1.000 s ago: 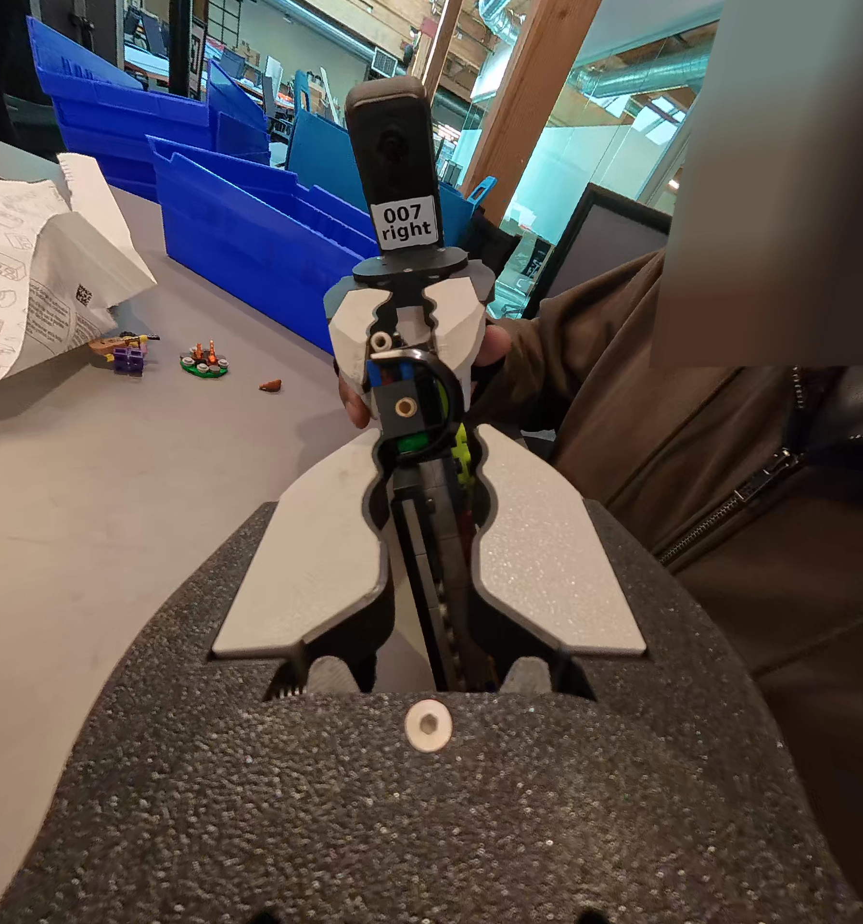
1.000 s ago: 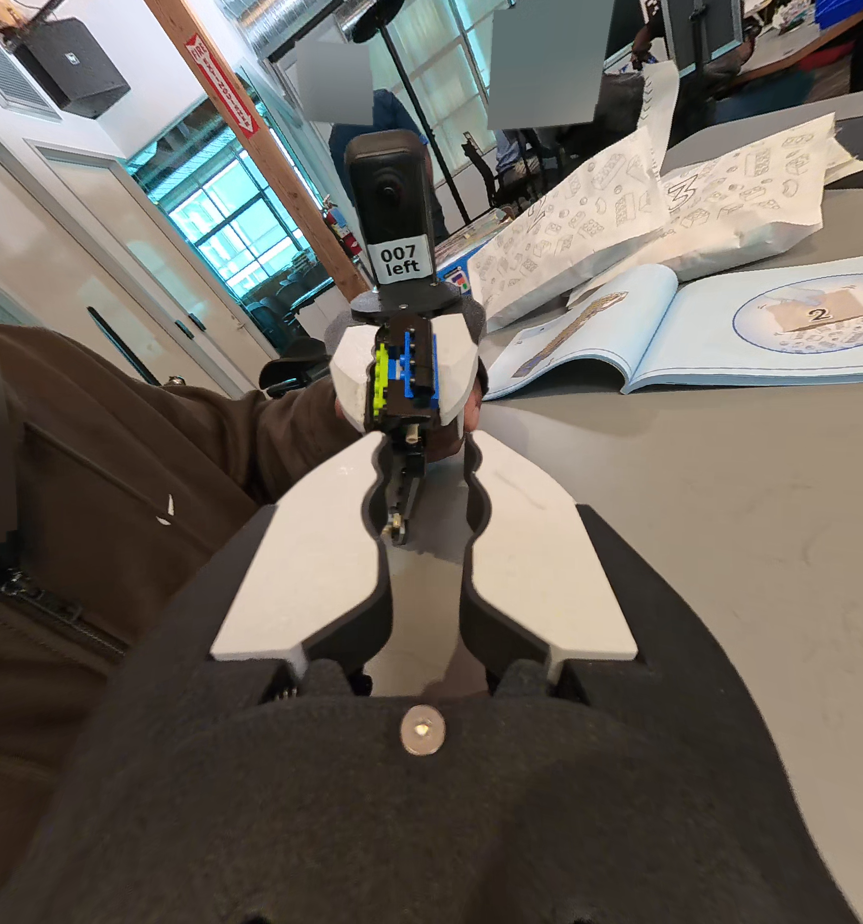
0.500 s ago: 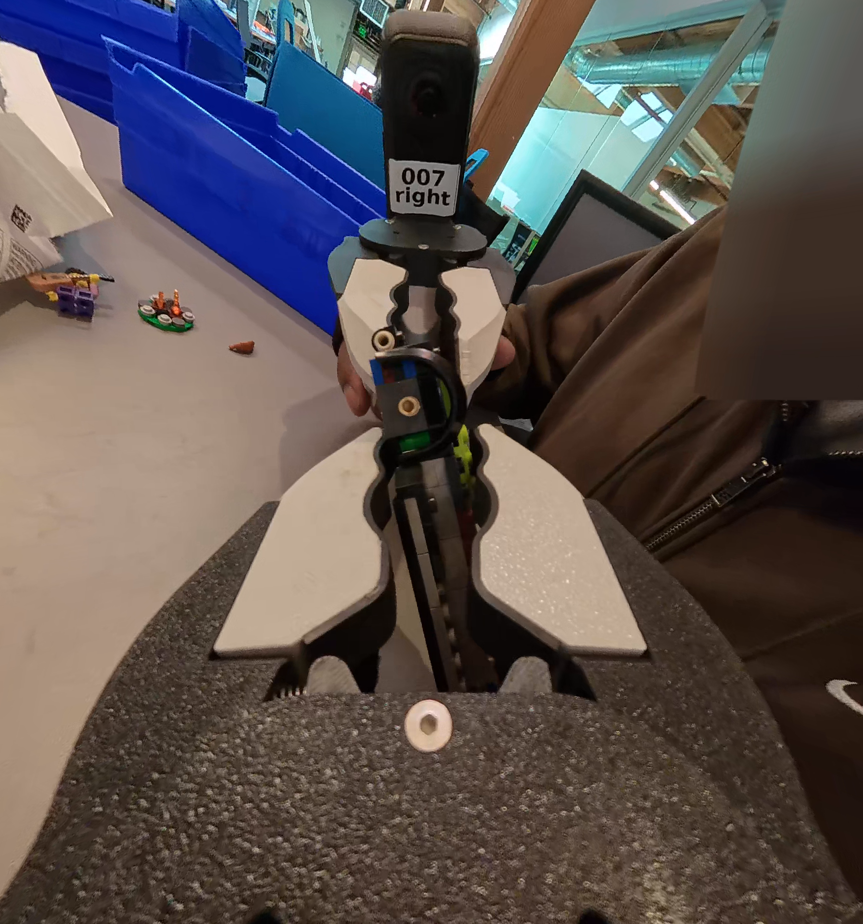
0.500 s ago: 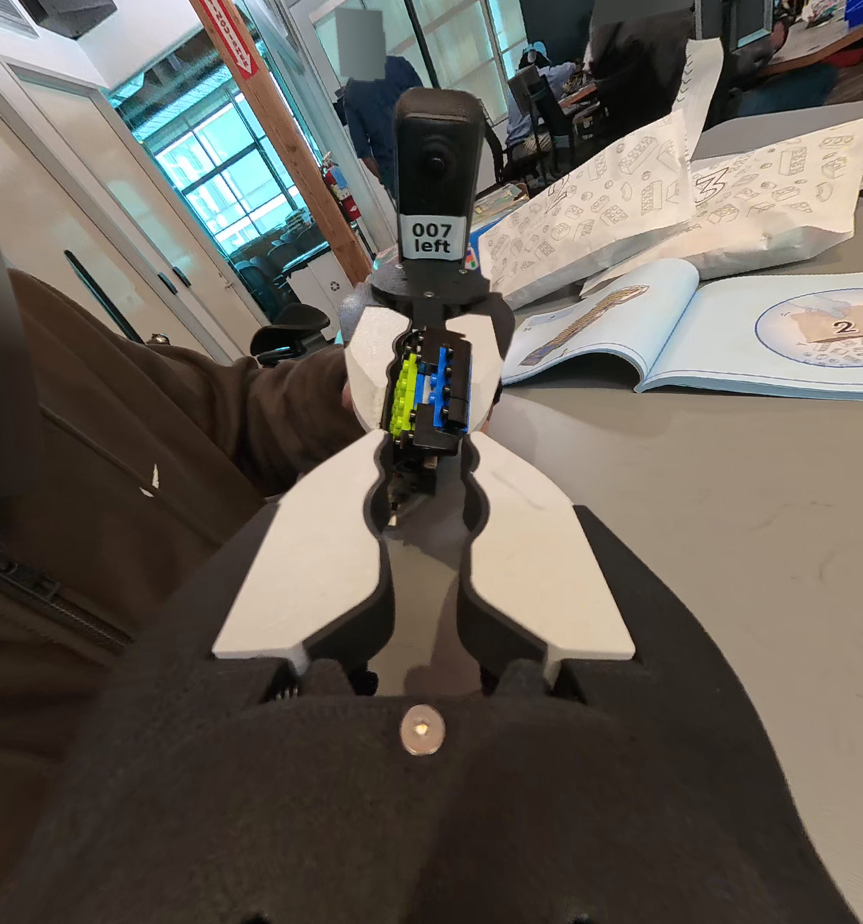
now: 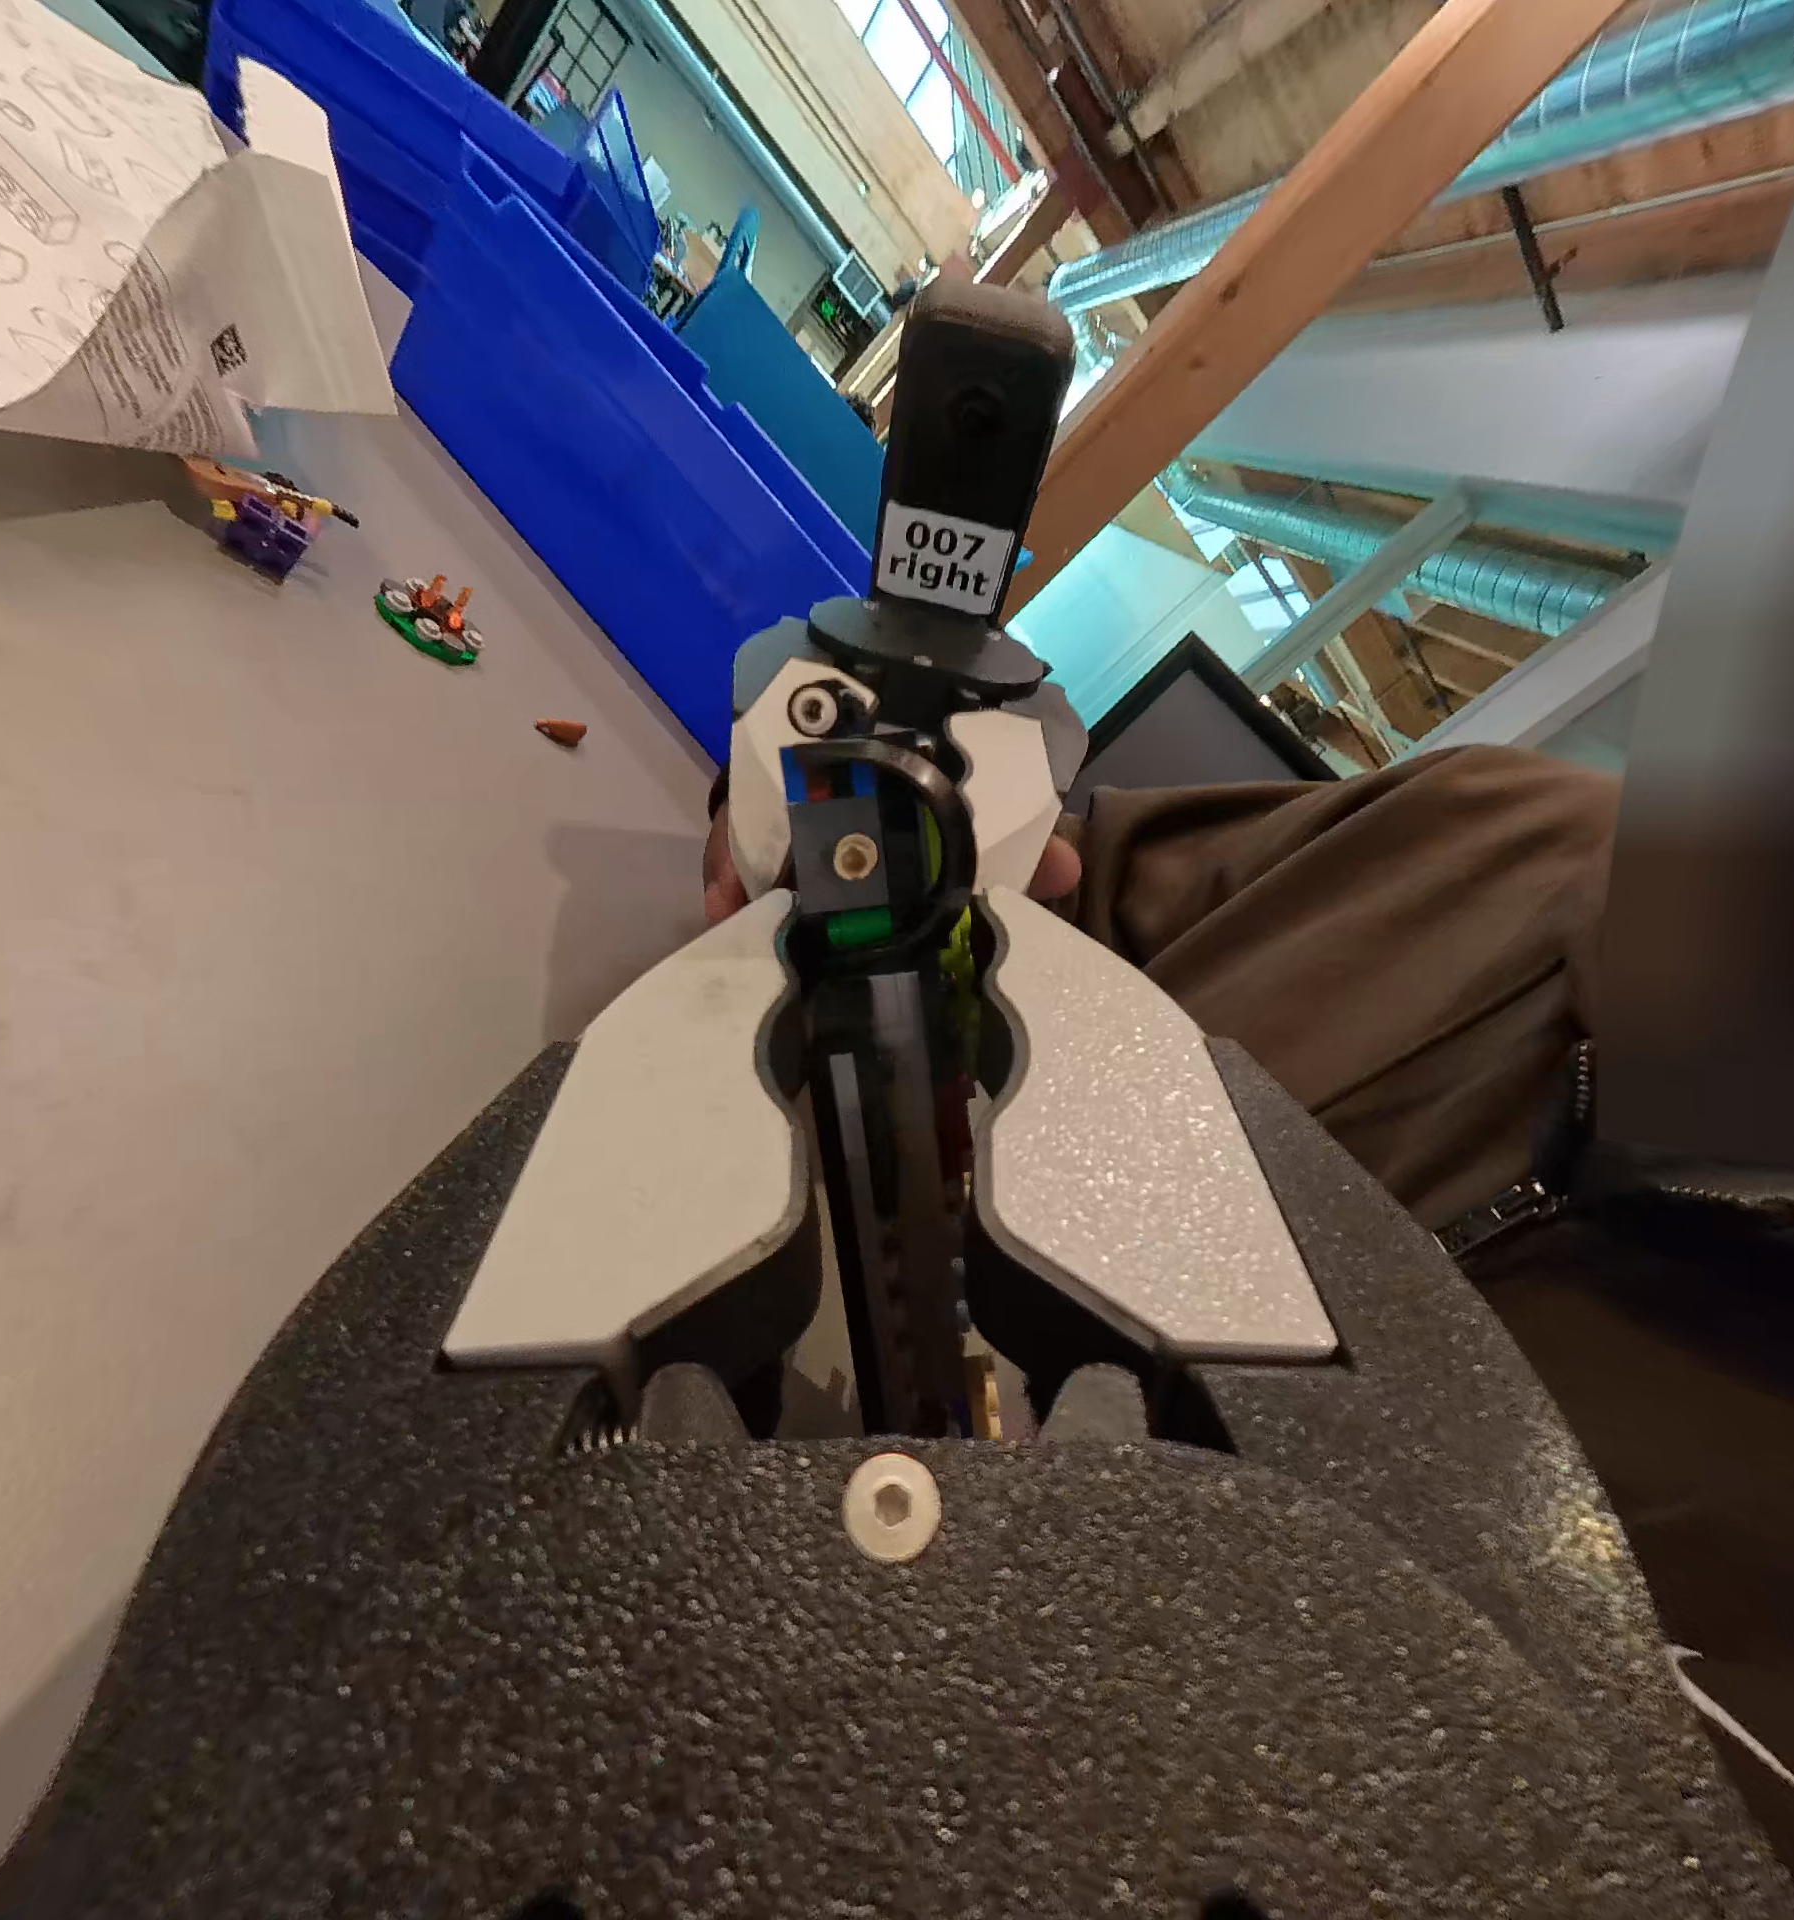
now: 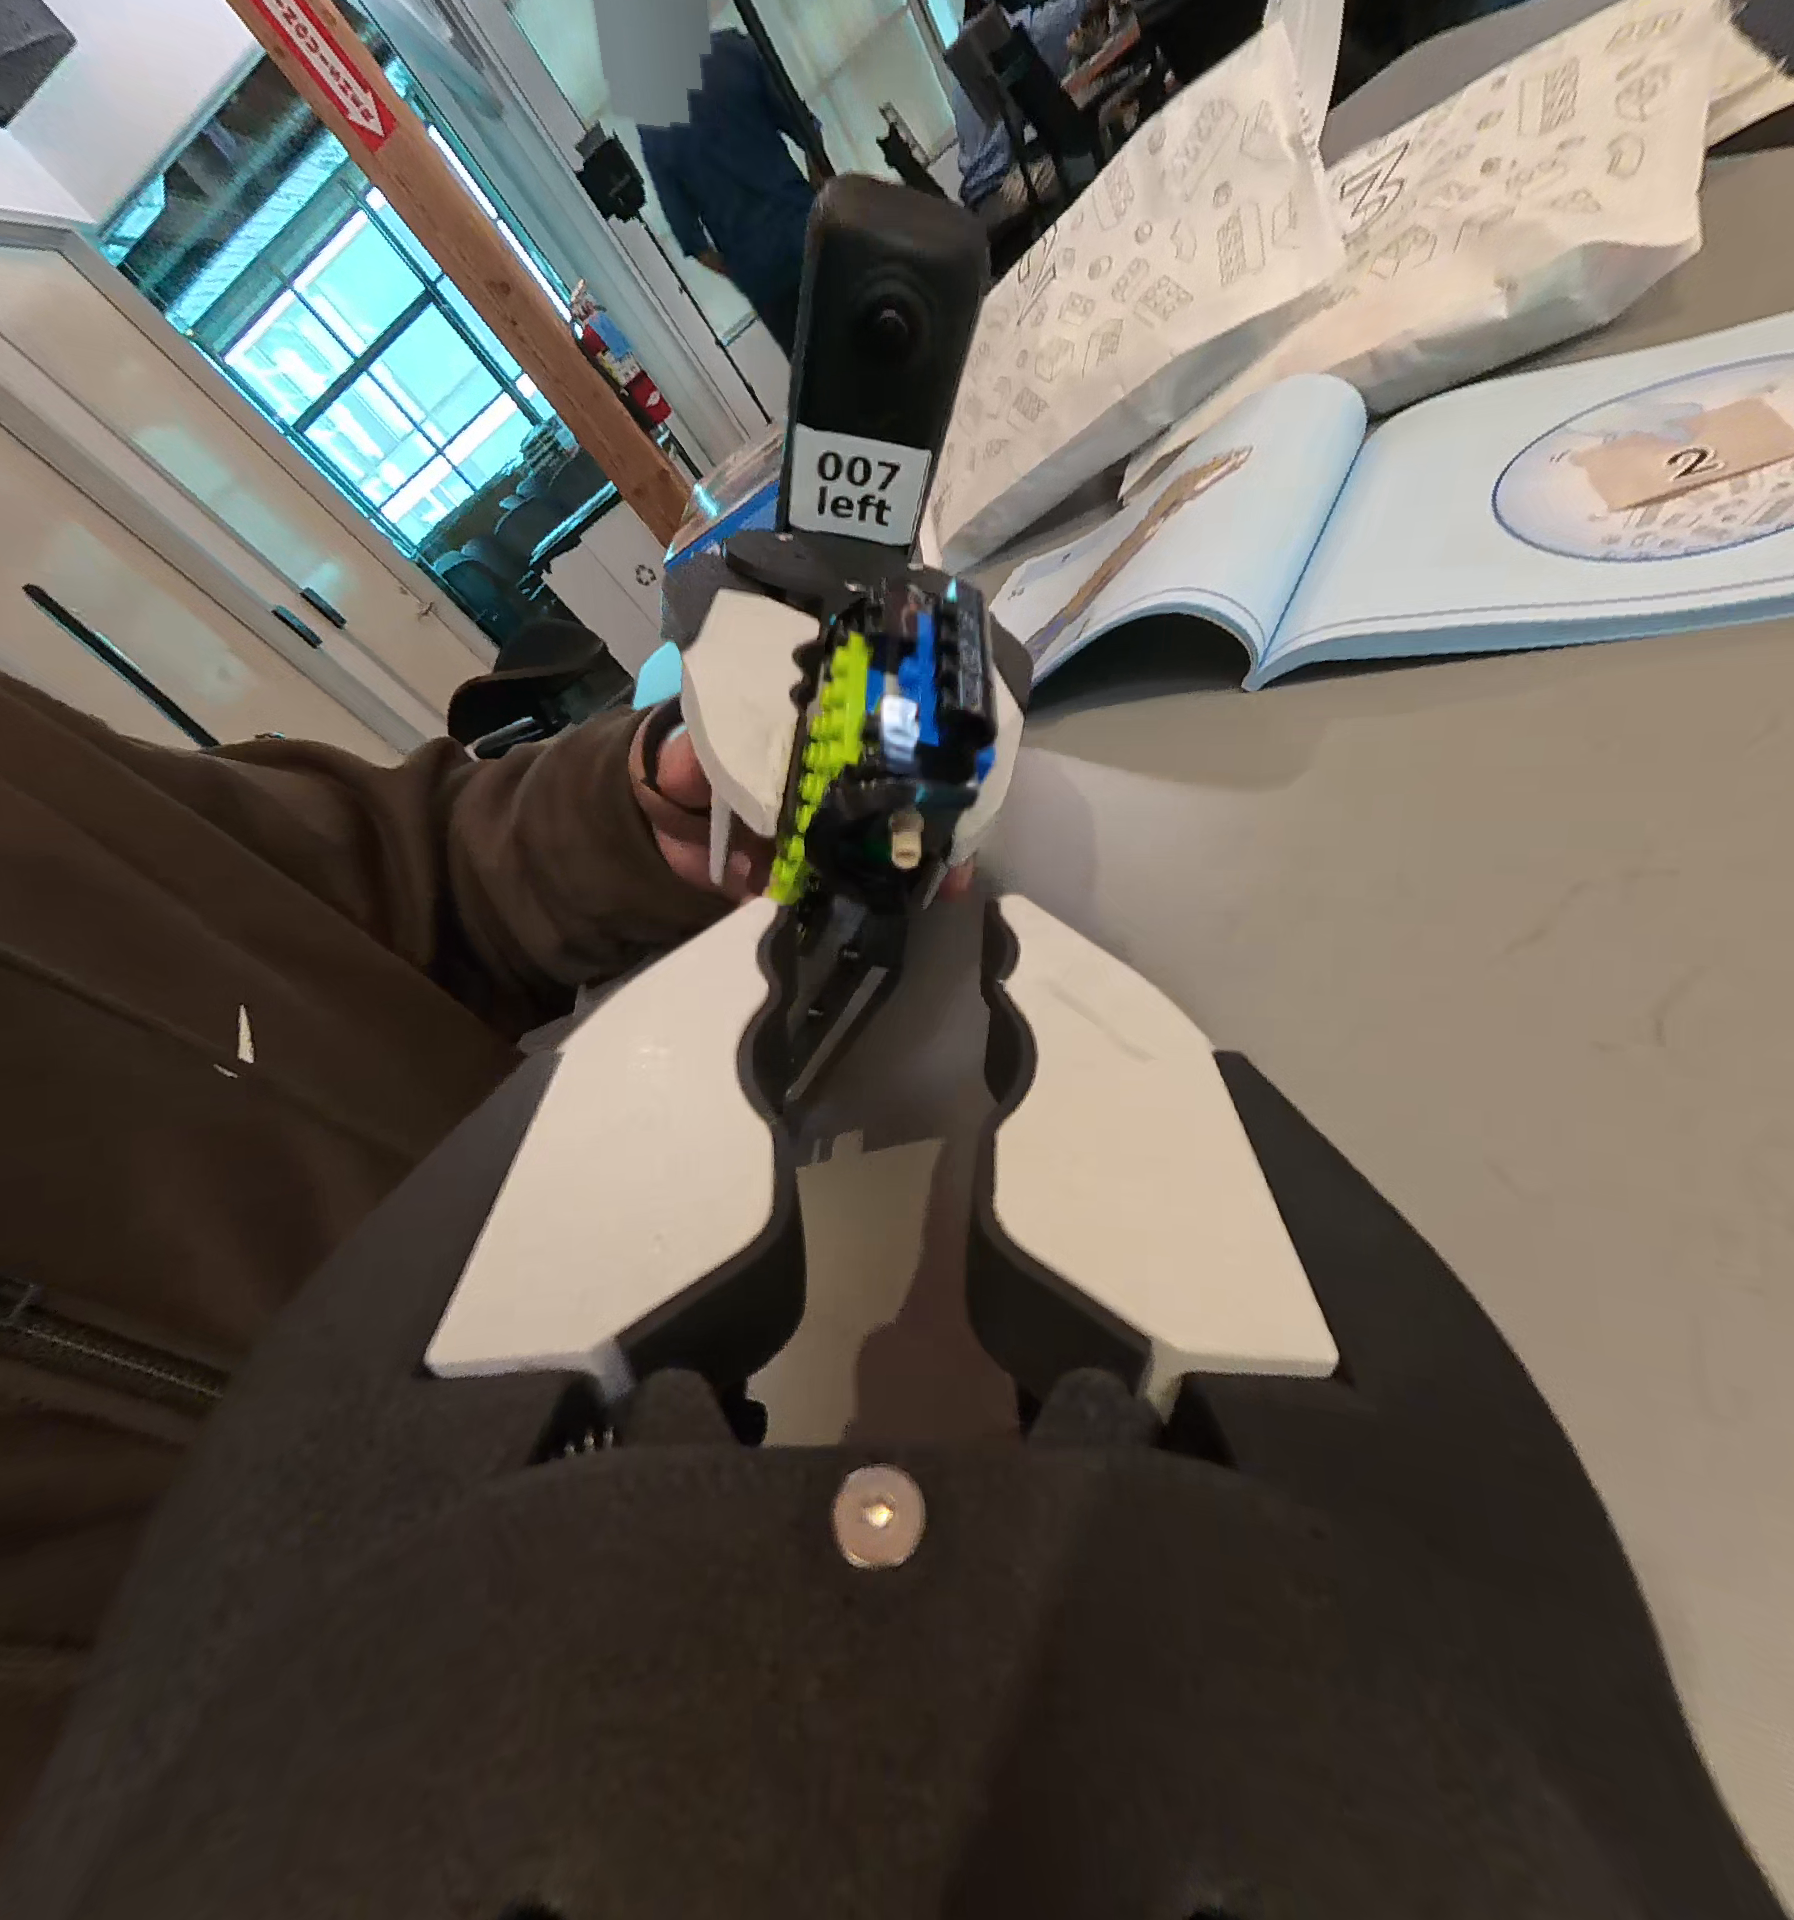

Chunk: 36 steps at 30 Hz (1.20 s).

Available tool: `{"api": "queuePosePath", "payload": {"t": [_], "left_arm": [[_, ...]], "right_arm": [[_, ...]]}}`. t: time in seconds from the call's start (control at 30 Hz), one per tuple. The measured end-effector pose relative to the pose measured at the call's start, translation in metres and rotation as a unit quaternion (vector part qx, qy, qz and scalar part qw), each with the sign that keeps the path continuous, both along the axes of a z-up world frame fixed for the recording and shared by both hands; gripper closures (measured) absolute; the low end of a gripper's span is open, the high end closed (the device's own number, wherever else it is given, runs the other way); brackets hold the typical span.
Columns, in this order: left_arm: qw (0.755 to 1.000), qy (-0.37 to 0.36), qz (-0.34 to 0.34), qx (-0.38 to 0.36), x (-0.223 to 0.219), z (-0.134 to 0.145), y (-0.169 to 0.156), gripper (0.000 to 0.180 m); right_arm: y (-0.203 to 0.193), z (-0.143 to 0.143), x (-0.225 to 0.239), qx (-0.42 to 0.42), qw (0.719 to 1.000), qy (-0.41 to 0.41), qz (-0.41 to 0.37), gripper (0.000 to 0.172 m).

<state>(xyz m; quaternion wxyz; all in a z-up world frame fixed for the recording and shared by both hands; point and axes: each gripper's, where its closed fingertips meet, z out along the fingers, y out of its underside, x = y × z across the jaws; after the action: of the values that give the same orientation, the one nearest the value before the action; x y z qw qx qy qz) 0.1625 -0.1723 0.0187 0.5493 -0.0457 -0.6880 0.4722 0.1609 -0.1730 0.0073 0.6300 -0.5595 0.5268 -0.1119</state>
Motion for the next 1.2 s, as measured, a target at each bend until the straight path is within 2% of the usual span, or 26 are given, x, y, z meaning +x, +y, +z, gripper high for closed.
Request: {"api": "queuePosePath", "payload": {"t": [0.2,0.4,0.6,0.83,1.07,1.2], "left_arm": [[1.000,0.029,0.007,-0.005,0.005,0.005,-0.001,0.154],[0.997,0.081,-0.001,-0.007,0.008,0.012,0.000,0.153],[0.992,0.128,-0.010,0.000,0.011,0.016,0.000,0.154],[0.993,0.117,0.024,-0.002,0.017,0.015,-0.005,0.154],[0.995,0.081,0.053,-0.001,0.016,0.009,-0.010,0.153],[0.994,0.059,0.092,0.006,0.020,0.004,-0.017,0.153]], "right_arm": [[0.010,-0.007,-0.001,0.003,1.000,0.015,0.024,0.145],[0.010,0.000,-0.001,0.027,0.999,-0.002,0.027,0.159],[0.008,0.007,-0.001,0.023,0.999,-0.025,0.014,0.158],[-0.004,0.023,-0.001,-0.016,0.997,-0.064,-0.034,0.159],[-0.006,0.016,0.005,-0.015,0.998,-0.042,-0.055,0.155],[-0.008,0.012,0.008,-0.025,0.996,-0.034,-0.074,0.156]]}}
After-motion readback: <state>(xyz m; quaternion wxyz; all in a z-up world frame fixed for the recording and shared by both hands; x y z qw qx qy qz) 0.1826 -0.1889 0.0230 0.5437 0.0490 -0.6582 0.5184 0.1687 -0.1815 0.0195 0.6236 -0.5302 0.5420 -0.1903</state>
